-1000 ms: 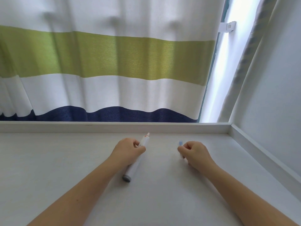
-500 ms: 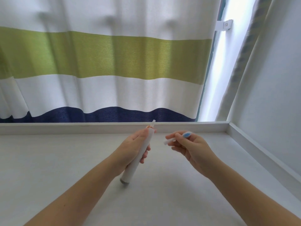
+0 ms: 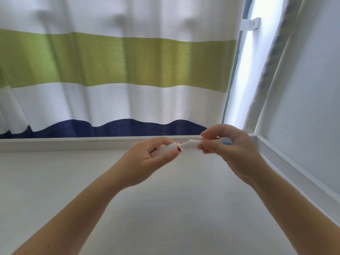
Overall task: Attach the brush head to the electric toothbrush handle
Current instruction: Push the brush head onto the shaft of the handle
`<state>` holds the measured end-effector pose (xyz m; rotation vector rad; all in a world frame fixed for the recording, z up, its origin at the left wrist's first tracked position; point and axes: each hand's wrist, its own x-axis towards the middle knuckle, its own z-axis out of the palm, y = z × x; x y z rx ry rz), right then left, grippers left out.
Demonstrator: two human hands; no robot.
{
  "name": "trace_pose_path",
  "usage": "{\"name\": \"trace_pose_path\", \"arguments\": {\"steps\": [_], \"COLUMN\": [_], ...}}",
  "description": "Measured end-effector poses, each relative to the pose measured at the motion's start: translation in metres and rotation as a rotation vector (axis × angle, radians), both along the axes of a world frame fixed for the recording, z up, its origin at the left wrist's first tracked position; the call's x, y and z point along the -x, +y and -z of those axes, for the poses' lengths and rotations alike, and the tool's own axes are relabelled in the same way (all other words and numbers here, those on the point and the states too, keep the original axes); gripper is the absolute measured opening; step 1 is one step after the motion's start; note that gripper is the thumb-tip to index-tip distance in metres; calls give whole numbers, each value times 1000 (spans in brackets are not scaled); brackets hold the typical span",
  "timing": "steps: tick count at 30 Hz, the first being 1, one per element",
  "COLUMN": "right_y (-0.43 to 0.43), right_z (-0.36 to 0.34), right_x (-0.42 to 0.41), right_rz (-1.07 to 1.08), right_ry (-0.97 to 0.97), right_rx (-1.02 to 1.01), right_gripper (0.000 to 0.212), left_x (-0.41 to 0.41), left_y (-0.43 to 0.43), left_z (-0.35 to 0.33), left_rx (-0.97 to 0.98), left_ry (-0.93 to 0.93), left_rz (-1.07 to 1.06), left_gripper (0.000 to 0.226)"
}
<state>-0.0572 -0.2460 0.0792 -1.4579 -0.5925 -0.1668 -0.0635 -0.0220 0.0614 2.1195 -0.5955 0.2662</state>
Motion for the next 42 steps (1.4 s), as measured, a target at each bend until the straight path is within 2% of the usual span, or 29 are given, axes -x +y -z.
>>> {"name": "trace_pose_path", "arguments": {"steps": [5,11,14,18,21,24,28,35,42], "right_y": [1,1,3,4,5,6,5,10,13], "right_z": [-2,-7,-11,-16,-20,-21,-22,-21,-18], "right_x": [6,17,22,30,36,39,41,45,47], "right_rz": [28,233,272,313,341,348,329,353,321], "right_ry": [-137,-490,-596,-775,-935,-1042,-1075,-976,-930], "right_rx": [218,774,813,851,867,824,849,1036,1088], "right_gripper": [19,12,14,17,22,21,20,18,23], "left_x": [11,25,28,33,37,42,46,50,49], "left_y": [2,3,2,2,5,3,3,4,2], "left_z": [-11,-19,-23,-27,-31,-34,-38,-41,-41], "left_rx": [-134,-412,-428,-454,-473,-416,-435,-681,-719], "left_ry": [-103,-486,-634,-739,-754,-687,-665,-786,-677], "left_rz": [-50,-224,-234,-206,-158,-61,-22,-112,-59], "left_gripper": [32,34,35,33,34,34,33,36,40]}}
